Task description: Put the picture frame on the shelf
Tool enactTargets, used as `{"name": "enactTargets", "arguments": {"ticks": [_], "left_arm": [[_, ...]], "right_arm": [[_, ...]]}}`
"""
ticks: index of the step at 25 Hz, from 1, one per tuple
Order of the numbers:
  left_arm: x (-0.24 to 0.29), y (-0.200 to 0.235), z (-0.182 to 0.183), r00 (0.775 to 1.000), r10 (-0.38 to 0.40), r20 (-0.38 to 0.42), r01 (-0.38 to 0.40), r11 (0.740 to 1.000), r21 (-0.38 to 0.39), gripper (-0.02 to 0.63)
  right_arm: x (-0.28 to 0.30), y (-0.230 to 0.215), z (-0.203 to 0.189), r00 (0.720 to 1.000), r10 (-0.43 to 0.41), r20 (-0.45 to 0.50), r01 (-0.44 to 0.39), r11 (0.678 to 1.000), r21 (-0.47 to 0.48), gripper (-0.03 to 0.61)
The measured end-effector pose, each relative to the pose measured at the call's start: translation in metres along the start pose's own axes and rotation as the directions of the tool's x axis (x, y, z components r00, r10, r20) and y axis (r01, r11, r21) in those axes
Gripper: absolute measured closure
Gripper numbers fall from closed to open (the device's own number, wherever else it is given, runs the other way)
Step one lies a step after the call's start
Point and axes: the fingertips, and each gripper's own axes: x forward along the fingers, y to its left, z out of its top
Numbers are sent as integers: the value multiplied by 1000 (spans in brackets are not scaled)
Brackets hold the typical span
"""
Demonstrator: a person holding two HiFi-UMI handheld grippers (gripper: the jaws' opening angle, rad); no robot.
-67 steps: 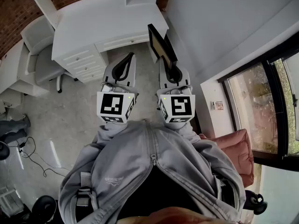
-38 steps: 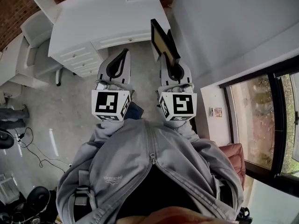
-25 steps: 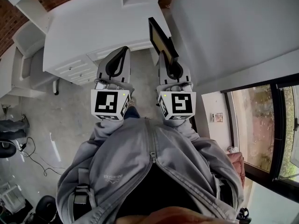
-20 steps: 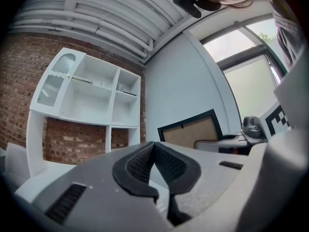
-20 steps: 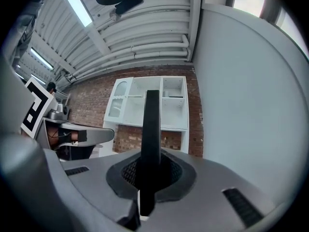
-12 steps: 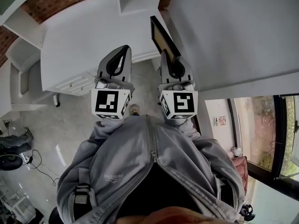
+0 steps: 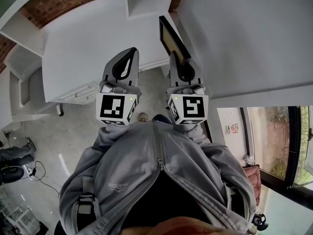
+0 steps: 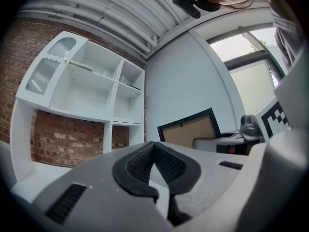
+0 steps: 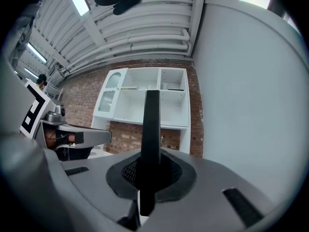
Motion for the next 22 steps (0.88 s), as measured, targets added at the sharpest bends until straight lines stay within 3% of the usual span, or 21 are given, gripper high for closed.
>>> {"name": "enactTargets", "arguments": {"ticks": [12, 22], "left_arm": [[15, 4, -2, 1000, -15, -1, 15, 1000, -5, 606], [55, 25, -9, 1000, -8, 18, 8, 1000, -11, 606]], "right_arm": [[11, -14, -1, 1000, -23, 5, 23, 1000, 16, 543], [55, -29, -3, 999, -12, 40, 12, 1000, -4, 543]]}}
